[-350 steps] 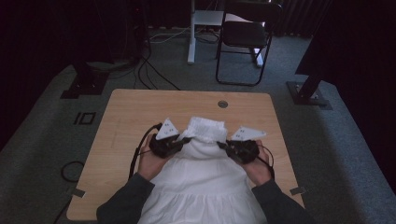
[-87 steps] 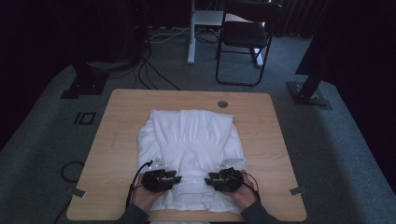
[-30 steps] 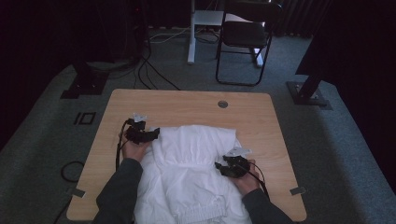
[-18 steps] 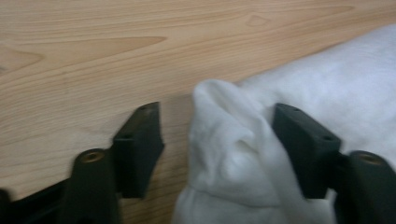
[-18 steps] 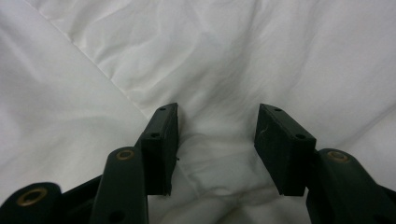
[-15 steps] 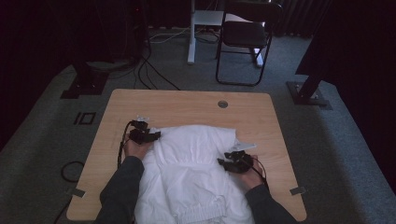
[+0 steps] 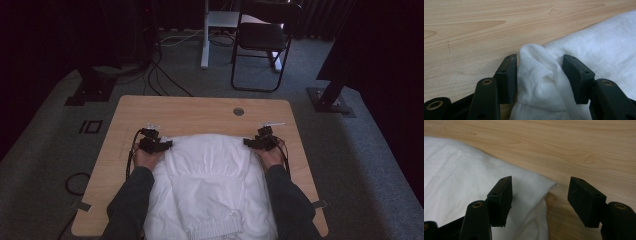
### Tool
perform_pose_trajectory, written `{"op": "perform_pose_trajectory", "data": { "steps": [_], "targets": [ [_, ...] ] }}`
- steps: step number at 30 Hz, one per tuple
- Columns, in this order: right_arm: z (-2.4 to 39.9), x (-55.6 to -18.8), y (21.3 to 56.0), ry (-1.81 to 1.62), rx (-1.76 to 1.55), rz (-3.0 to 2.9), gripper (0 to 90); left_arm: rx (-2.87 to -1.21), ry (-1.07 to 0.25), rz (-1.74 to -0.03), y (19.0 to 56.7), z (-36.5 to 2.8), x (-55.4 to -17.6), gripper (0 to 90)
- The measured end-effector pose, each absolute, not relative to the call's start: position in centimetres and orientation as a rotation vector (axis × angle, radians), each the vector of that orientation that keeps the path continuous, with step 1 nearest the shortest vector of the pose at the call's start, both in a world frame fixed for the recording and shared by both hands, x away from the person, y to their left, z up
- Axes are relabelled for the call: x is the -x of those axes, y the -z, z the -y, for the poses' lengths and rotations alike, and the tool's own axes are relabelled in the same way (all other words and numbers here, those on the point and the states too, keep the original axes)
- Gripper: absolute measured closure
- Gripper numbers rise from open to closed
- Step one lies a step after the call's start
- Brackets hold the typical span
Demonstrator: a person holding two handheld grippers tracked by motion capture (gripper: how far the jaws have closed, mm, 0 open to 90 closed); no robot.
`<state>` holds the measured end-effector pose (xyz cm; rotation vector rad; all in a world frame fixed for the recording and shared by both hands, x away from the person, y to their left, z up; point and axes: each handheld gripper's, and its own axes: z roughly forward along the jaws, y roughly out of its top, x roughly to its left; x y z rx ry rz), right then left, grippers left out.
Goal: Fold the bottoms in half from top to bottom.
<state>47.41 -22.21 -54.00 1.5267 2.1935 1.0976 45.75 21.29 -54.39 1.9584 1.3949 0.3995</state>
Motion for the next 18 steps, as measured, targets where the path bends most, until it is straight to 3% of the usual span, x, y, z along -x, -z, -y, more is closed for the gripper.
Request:
{"op": "perform_pose_trajectory", "data": {
  "steps": [5, 6, 8, 10, 12, 18],
  "targets": [
    [21.0, -47.5, 54.9, -1.018, -1.463, -2.25, 46.0, -1.953, -0.391, -1.401, 54.4, -21.1, -45.8, 50.1],
    [20.9, -47.5, 54.9, -1.018, -1.466, -2.248, 51.2, -1.949, -0.379, -1.4, 54.4, -21.1, -45.8, 52.1],
    [20.9, -47.5, 54.8, -1.034, -1.472, -2.266, 69.9, -1.932, -0.338, -1.398, 54.4, -21.1, -45.8, 59.8],
    [20.8, -47.6, 54.7, -1.02, -1.489, -2.287, 84.4, -1.891, -0.287, -1.399, 54.6, -21.3, -45.8, 72.9],
    [20.8, -47.7, 54.6, -0.998, -1.483, -2.278, 87.5, -1.884, -0.307, -1.398, 54.4, -21.3, -45.7, 83.9],
    [21.7, -47.1, 52.2, -1.05, -1.412, -2.189, 88.5, -1.659, -0.235, -1.354, 51.4, -23.3, -45.5, 86.1]
  ]
}}
